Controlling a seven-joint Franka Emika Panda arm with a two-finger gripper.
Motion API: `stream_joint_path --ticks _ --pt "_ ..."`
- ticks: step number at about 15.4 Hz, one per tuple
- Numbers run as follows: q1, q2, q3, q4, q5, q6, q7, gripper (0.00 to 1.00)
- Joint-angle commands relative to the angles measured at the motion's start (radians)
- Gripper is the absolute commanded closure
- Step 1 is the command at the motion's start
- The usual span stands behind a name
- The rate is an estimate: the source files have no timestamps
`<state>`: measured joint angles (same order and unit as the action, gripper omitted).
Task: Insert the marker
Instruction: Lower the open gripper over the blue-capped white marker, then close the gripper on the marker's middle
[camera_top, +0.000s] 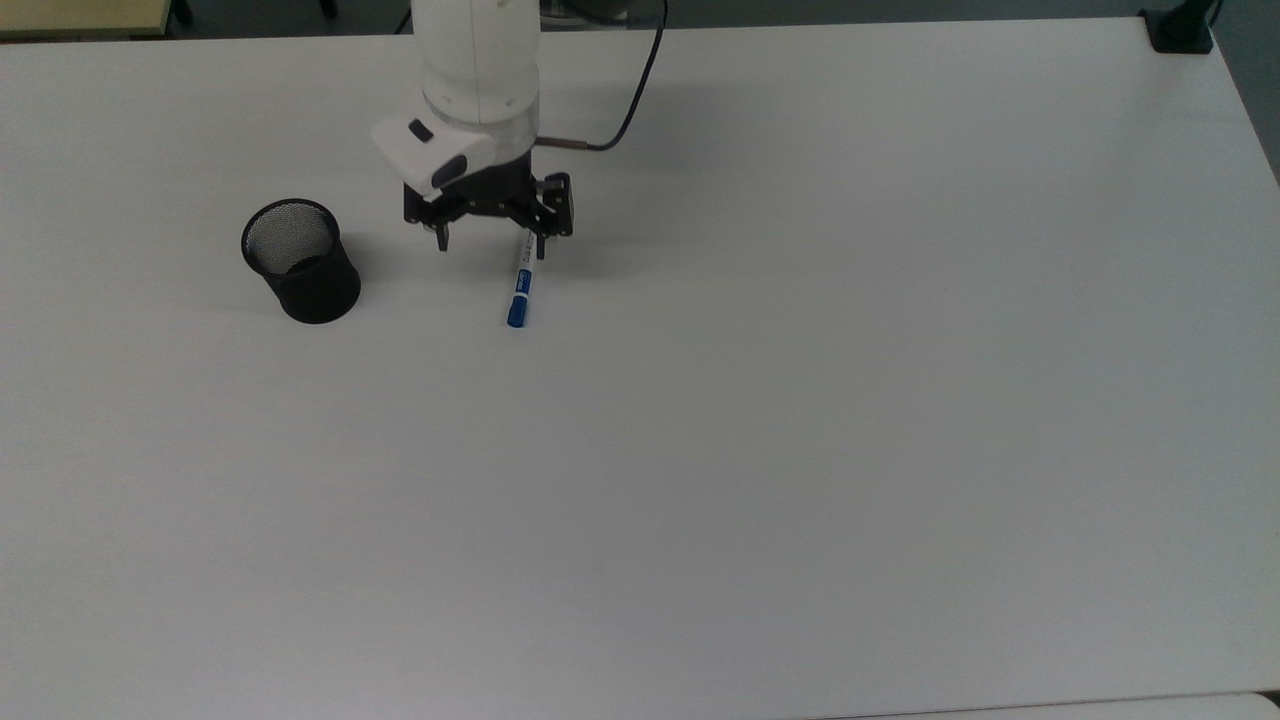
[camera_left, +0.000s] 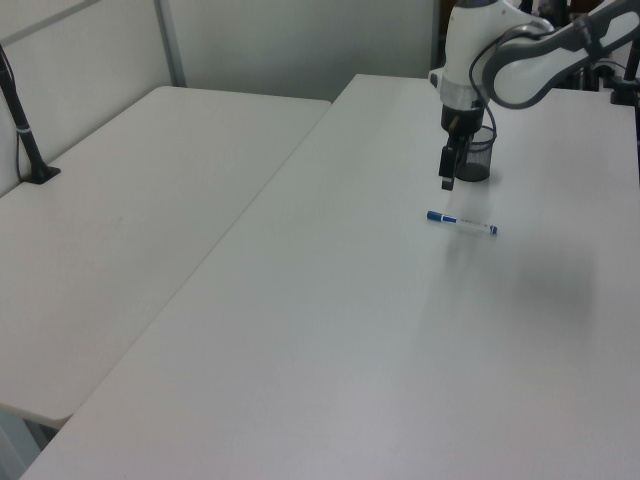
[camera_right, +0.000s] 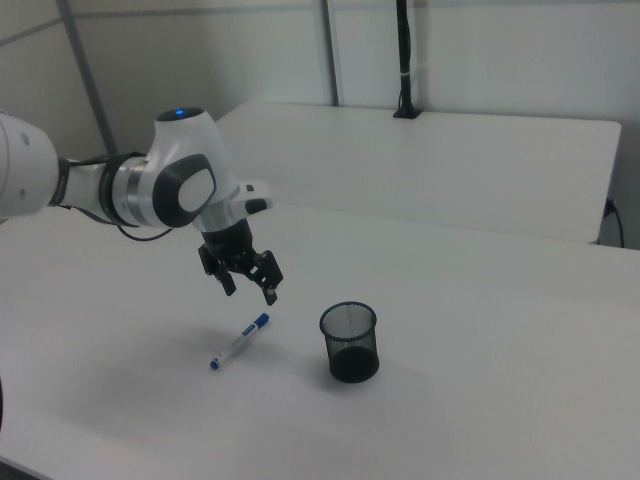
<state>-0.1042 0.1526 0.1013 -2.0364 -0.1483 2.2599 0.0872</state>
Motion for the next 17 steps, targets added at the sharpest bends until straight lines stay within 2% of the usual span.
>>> stream_joint_path --ticks 1,3,6,8,9,10,13,14,17 --pt "0.026 0.062 -0.003 -0.007 -0.072 0.082 0.113 0.04" --pt "0.034 0.088 -0.003 -0.007 -0.094 0.110 0.172 0.11" --pt "0.038 0.126 -0.003 -0.007 -0.100 0.142 0.194 0.31" --pt "0.038 0.140 -0.003 -0.007 -0.102 0.158 0.195 0.34" --pt "0.038 0.142 -0.003 -0.007 -0.103 0.161 0.195 0.39" --pt "0.040 0.145 -0.003 -0.007 -0.108 0.162 0.195 0.46" --pt "0.038 0.145 -0.003 -0.002 -0.122 0.164 0.197 0.92" --pt "0.038 0.143 -0.003 -0.001 -0.122 0.162 0.197 1.00" --pt "0.028 0.105 -0.005 0.002 -0.117 0.152 0.197 1.00"
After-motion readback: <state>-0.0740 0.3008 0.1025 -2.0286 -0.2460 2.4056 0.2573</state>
